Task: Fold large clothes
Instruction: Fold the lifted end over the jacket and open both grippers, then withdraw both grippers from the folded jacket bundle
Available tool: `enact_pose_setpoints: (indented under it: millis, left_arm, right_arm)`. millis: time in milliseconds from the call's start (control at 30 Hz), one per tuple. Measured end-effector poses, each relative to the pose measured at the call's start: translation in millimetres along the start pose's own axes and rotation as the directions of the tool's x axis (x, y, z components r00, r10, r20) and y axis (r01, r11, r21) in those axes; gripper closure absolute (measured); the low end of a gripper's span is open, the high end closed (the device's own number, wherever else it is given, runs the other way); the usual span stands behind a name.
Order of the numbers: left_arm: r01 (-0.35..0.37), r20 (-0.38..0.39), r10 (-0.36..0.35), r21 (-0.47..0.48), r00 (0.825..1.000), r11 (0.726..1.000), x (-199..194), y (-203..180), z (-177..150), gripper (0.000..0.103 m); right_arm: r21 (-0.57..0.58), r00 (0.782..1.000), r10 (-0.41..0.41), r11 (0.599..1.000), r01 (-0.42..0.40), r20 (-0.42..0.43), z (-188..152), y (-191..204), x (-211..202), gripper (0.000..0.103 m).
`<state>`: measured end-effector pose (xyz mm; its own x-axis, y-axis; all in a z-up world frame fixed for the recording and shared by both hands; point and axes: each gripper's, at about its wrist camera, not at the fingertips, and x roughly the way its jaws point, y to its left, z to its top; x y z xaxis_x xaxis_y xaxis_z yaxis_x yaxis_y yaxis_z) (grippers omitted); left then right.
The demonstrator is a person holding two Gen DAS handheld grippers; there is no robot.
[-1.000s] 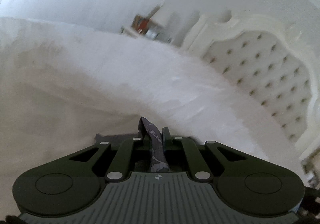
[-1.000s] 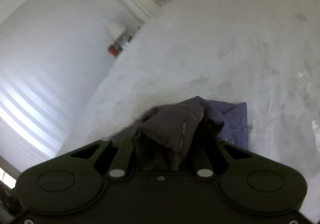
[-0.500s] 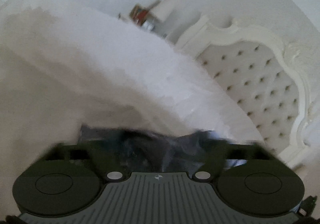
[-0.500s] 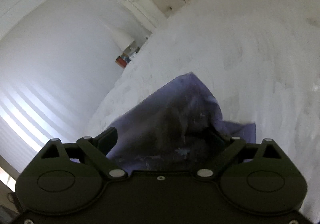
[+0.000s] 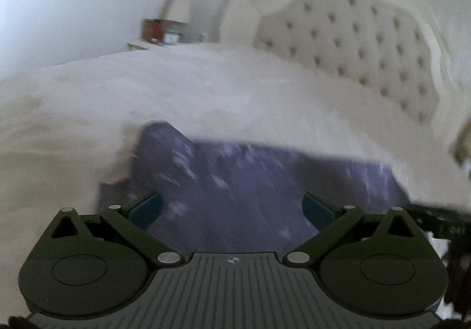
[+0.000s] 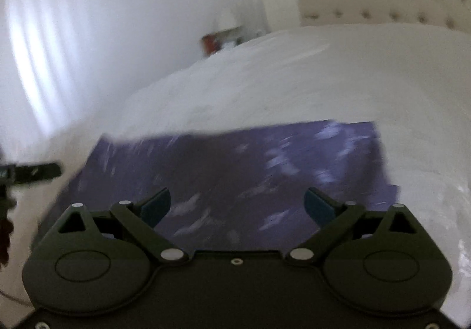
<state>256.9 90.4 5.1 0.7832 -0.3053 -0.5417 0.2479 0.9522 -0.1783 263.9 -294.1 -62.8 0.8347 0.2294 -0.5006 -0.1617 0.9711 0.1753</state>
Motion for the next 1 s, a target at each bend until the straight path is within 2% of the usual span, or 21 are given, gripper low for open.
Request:
enact_pose_setpoints:
  millis: [100, 167, 200, 300, 367, 433, 467, 533, 633, 700, 833, 1000]
  left_arm:
    - [-0.019, -0.057, 0.025, 0.102, 0.998, 0.995, 20, -17, -12, 0.000]
    - [-0.076, -0.110, 0.092, 0.139, 0.990, 0.987, 39, -17, -16, 0.000]
    - [-0.106, -0.129, 0.125, 0.145, 0.984, 0.984, 47, -14, -18, 0.000]
    - [-0.146, -0.141, 0.163, 0.119, 0.977, 0.982, 66, 5, -13, 0.000]
    - [-0.165, -0.157, 0.175, 0.077, 0.972, 0.983, 77, 22, -5, 0.000]
    - [-0.169, -0.190, 0.168, 0.012, 0.967, 0.985, 89, 37, 5, 0.000]
    - [-0.182, -0.203, 0.176, -0.008, 0.963, 0.983, 95, 43, 9, 0.000]
    - [-0.228, -0.218, 0.218, -0.022, 0.951, 0.974, 104, 54, 13, 0.000]
    - [-0.210, -0.223, 0.180, -0.117, 0.958, 0.971, 111, 72, 12, 0.000]
    - [-0.212, -0.203, 0.187, -0.109, 0.961, 0.971, 110, 72, 8, 0.000]
    - [-0.220, -0.203, 0.198, -0.095, 0.959, 0.971, 107, 66, 7, 0.000]
    - [-0.171, -0.227, 0.143, -0.110, 0.963, 0.979, 86, 74, 10, 0.000]
  right_arm:
    - [-0.121, 0.999, -0.003, 0.993, -0.003, -0.044, -6, 28, 14, 0.005]
    - [-0.167, 0.997, -0.008, 0.986, -0.006, -0.082, -10, 38, 26, 0.005]
    - [-0.185, 0.994, -0.019, 0.983, -0.001, -0.105, -11, 39, 34, 0.005]
    - [-0.196, 0.988, -0.080, 0.979, 0.053, -0.131, -12, 28, 53, 0.005]
    - [-0.172, 0.984, -0.127, 0.980, 0.104, -0.128, -7, 7, 64, 0.005]
    - [-0.132, 0.983, -0.135, 0.984, 0.119, -0.123, 0, -12, 71, 0.005]
    - [-0.118, 0.976, -0.177, 0.980, 0.162, -0.124, 2, -20, 76, 0.000]
    - [-0.036, 0.971, -0.211, 0.977, 0.208, -0.115, 5, -44, 81, 0.002]
    - [0.143, 0.961, -0.251, 0.953, 0.266, -0.112, -1, -81, 79, 0.002]
    - [0.203, 0.968, -0.233, 0.947, 0.248, -0.093, -9, -93, 76, 0.002]
    - [0.141, 0.959, -0.271, 0.949, 0.281, -0.086, -12, -84, 74, 0.001]
    - [0.171, 0.973, -0.201, 0.961, 0.217, -0.111, -3, -89, 58, 0.001]
